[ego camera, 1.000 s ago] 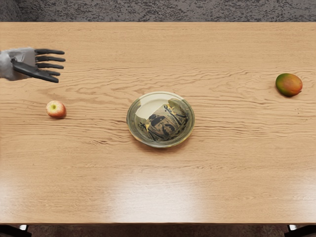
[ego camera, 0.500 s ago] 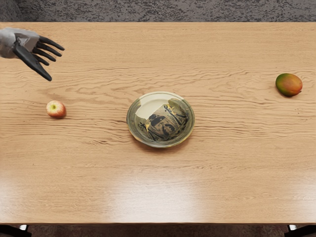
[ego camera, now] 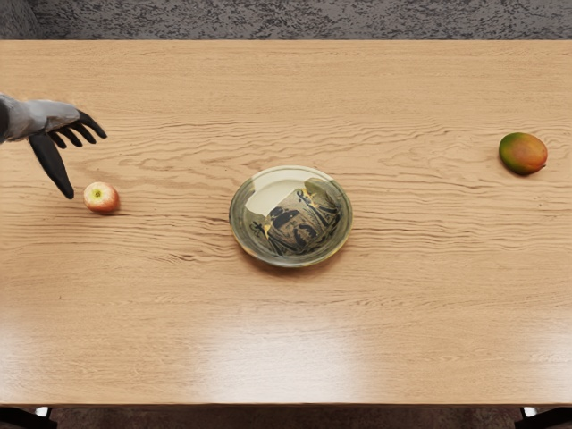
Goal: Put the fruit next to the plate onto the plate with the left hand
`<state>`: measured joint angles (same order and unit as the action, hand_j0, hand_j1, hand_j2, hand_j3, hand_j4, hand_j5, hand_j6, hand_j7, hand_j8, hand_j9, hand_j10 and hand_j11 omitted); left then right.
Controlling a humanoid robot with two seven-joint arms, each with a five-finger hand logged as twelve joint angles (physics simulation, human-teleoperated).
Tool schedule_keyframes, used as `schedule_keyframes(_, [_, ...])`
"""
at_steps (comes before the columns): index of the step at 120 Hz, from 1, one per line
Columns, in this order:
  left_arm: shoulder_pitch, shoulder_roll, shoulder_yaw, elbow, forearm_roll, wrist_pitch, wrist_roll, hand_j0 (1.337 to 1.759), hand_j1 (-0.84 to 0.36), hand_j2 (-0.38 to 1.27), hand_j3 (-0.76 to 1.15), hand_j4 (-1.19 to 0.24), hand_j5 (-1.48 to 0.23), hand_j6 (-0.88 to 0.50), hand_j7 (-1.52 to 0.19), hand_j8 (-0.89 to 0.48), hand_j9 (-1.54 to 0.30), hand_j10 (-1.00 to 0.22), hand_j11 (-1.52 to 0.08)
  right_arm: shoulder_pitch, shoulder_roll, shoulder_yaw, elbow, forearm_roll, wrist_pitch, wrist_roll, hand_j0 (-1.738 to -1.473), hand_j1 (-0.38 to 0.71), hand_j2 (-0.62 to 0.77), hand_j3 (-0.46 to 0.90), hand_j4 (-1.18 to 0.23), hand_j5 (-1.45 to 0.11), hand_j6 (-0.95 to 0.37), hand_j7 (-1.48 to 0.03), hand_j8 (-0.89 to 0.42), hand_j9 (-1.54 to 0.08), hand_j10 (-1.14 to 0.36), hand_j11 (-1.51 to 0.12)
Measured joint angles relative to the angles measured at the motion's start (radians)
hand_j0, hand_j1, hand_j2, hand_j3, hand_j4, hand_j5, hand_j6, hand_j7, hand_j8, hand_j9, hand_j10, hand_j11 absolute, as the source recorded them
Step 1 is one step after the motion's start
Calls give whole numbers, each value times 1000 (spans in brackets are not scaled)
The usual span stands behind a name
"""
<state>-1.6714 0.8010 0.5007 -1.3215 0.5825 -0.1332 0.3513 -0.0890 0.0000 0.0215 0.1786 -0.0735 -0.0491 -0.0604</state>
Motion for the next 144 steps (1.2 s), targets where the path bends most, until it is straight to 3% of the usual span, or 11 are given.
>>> schedule_keyframes(10, [-36, -70, 100, -31, 5, 90, 7, 1658, 52, 51, 0, -252, -324, -252, -324, -252, -323, -251, -323, 0, 0, 0, 0, 0, 0, 0, -1658, -318, -5, 0, -26, -34, -26, -34, -26, -34, -26, -34])
schedule_keyframes(36, [-73, -211, 289, -68, 8, 361, 91, 1658, 52, 51, 0, -251, -323, -251, -323, -251, -323, -250, -323, 0, 0, 0, 0, 0, 0, 0, -1658, -318, -5, 0, -26, -34, -26, -34, -26, -34, -26, -34])
schedule_keyframes(56, [-70, -276, 364, -82, 8, 437, 134, 1658, 52, 51, 0, -250, -323, -251, -323, -251, -323, -250, -323, 0, 0, 0, 0, 0, 0, 0, -1658, -318, -5, 0, -26, -34, -26, -34, -26, -34, -26, -34])
schedule_keyframes(86, [-27, -351, 386, -80, 4, 469, 144, 1658, 51, 51, 0, -250, -324, -251, -323, -250, -323, -250, -323, 0, 0, 0, 0, 0, 0, 0, -1658, -318, -5, 0, -26, -34, -26, -34, -26, -34, -26, -34])
schedule_keyframes(144, [61, -419, 373, 35, 8, 515, 134, 1658, 50, 51, 0, -251, -325, -252, -325, -251, -325, -251, -325, 0, 0, 0, 0, 0, 0, 0, -1658, -318, -5, 0, -26, -34, -26, -34, -26, -34, -26, -34])
